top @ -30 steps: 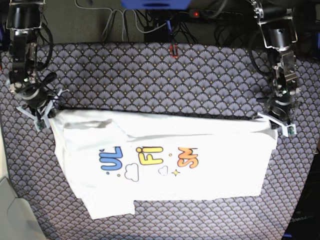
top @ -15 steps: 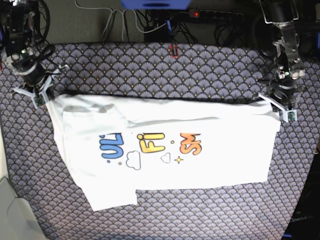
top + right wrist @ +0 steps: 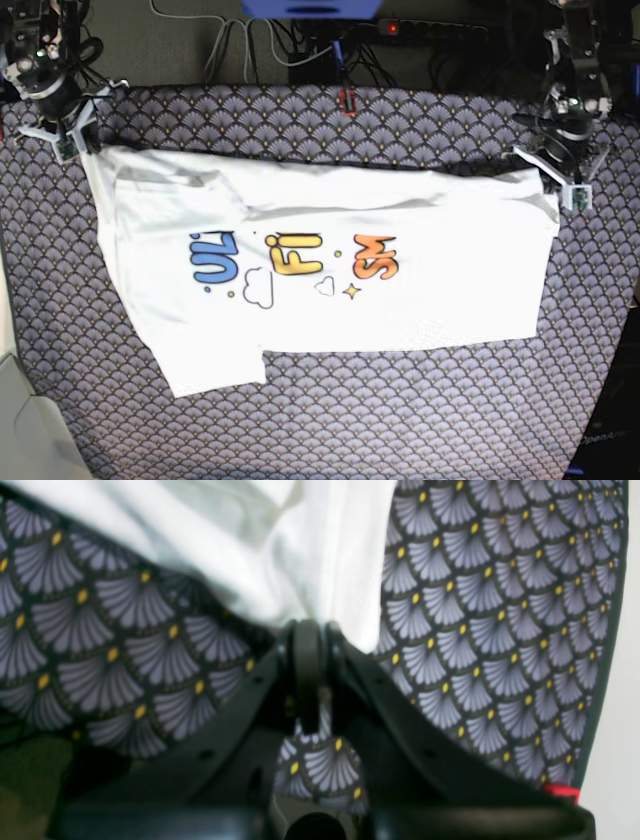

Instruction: Fold the T-shirt properly

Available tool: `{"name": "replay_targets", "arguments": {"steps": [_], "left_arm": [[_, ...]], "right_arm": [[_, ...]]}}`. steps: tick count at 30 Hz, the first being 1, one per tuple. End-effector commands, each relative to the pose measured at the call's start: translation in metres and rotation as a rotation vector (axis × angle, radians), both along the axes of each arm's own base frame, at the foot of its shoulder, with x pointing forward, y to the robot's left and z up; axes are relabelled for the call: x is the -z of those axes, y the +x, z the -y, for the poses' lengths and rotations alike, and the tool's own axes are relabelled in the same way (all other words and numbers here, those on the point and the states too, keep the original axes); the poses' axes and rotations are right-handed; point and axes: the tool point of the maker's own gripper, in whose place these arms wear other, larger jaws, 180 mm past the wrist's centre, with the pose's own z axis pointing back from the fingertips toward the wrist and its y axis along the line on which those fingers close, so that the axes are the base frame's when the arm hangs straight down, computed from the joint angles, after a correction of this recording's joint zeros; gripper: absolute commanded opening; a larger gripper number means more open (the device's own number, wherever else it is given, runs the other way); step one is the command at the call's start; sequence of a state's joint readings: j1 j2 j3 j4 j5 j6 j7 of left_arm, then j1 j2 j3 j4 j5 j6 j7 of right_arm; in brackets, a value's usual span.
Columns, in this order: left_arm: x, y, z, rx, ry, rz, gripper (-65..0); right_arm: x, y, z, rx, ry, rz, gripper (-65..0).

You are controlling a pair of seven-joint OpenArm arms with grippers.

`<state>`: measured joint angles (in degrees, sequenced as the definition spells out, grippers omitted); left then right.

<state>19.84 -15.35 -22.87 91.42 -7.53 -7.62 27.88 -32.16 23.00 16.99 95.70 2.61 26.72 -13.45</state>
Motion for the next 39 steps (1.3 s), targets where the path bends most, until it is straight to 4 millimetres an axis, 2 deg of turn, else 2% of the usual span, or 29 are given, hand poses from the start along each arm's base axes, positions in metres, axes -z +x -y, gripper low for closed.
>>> {"name": "replay_targets", "arguments": {"steps": [1, 4, 7, 10, 17, 21, 37, 39], "left_arm": [[-0.014, -0.001, -0.015, -0.019, 0.037, 0.035, -64.5], [-0.023, -0.007, -0.029, -0.055, 0.056, 0.050, -64.5], [-0.022, -0.016, -0.037, -0.067, 0.070, 0.032, -64.5], [-0.023, -0.020, -0.040, -0.075, 0.076, 0.030, -64.5], [-0.019, -0.022, -0.039, -0.075, 0.072, 0.019, -64.5], [-0.018, -0.023, -0.041, -0.079, 0.073, 0.015, -64.5], [-0.011, -0.035, -0.041, -0.078, 0.073, -0.016, -64.4], [-0.011, -0.034, -0.041, -0.077, 0.074, -0.015, -61.5]], "right_arm": [[-0.010, 0.004, 0.004, -0.008, -0.011, 0.032, -65.0], [-0.009, -0.002, 0.002, -0.016, -0.004, 0.032, -65.0], [-0.009, -0.004, 0.002, -0.019, -0.002, 0.033, -65.0], [-0.010, -0.010, 0.012, 0.002, -0.018, 0.026, -65.0], [-0.012, -0.010, 0.020, -0.003, -0.040, 0.021, -65.0], [-0.008, -0.019, 0.020, -0.005, -0.041, -0.002, -65.0], [-0.004, -0.023, 0.019, 0.005, -0.035, -0.016, -65.0], [-0.004, -0.024, 0.018, 0.007, -0.031, -0.016, -63.8]]}}
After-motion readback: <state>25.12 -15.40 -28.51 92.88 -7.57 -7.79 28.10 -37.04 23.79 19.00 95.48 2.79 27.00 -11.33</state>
